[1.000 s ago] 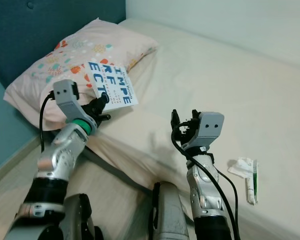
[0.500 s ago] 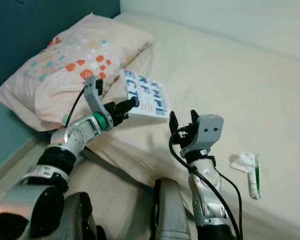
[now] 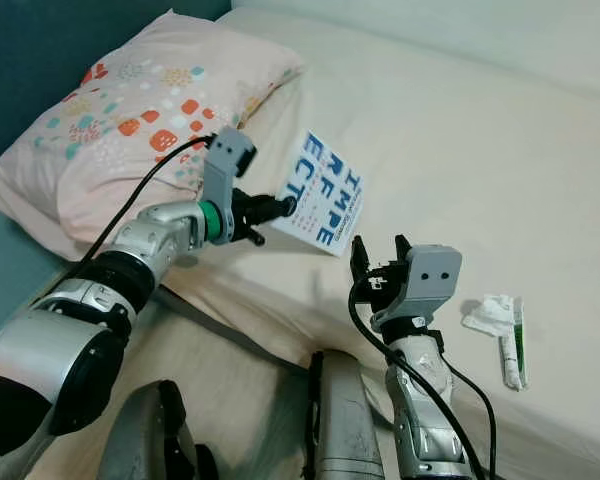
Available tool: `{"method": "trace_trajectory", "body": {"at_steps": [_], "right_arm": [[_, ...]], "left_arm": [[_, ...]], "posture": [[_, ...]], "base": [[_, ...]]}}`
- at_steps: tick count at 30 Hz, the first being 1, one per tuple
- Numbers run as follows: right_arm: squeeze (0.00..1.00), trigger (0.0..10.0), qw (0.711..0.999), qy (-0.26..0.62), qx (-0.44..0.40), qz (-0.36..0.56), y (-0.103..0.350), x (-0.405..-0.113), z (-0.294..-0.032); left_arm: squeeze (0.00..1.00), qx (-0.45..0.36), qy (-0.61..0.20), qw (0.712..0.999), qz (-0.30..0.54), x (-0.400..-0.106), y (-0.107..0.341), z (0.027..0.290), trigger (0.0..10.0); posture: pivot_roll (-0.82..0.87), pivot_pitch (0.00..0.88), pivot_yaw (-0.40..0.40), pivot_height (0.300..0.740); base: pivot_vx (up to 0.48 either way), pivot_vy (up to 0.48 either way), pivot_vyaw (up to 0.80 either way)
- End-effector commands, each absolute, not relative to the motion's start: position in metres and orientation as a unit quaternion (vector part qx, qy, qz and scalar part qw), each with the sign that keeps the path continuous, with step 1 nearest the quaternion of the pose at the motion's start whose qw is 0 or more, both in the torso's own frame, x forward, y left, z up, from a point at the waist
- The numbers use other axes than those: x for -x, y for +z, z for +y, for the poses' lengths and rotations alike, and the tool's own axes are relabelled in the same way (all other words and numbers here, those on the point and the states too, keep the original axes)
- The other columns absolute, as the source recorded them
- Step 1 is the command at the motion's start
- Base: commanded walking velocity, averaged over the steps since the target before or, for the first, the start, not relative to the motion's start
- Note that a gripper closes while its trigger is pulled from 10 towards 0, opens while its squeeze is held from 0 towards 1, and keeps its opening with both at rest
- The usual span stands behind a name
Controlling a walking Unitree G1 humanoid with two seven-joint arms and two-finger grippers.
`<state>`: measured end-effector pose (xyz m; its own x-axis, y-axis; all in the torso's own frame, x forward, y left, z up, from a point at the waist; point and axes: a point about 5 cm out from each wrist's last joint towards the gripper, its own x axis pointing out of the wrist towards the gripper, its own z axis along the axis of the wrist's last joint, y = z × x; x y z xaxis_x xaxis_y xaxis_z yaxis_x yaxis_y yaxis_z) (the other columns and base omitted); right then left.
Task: Clean up the room
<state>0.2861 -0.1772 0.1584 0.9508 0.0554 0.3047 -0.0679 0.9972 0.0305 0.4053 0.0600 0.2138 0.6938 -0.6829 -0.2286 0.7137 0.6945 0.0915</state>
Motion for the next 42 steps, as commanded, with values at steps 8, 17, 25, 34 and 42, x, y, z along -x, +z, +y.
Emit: {"method": "trace_trajectory", "body": {"at_steps": [8,17,25,34,42], "right_arm": [[0.00,10.0,0.989,0.030,-0.018,-0.140,0.154,-0.284,-0.175],[0.00,10.0,0.990,0.033,-0.022,-0.136,0.152,-0.287,-0.172],[0.00,10.0,0.990,0.032,-0.024,-0.135,0.152,-0.288,-0.172],[0.00,10.0,0.990,0.026,-0.022,-0.135,0.152,-0.286,-0.174],[0.00,10.0,0.990,0.024,-0.023,-0.135,0.151,-0.286,-0.174]], "left_arm": [[0.00,0.129,-0.455,0.881,0.015,-0.407,0.266,0.062,10.0],[0.00,0.090,-0.576,0.809,0.069,-0.392,0.246,0.062,10.0],[0.00,0.052,-0.575,0.802,0.154,-0.383,0.199,0.057,10.0],[0.00,-0.084,-0.453,0.867,0.192,-0.384,0.158,0.051,10.0],[0.00,-0.170,-0.352,0.909,0.148,-0.400,0.175,0.067,10.0]], "posture": [[-0.14,0.242,0.088,0.561],[-0.11,0.232,0.091,0.561],[-0.12,0.234,0.092,0.561],[-0.13,0.238,0.093,0.561],[-0.13,0.240,0.096,0.561]], "base": [[0.000,0.000,0.00],[0.000,0.000,0.00],[0.000,0.000,0.00],[0.000,0.000,0.00],[0.000,0.000,0.00]]}}
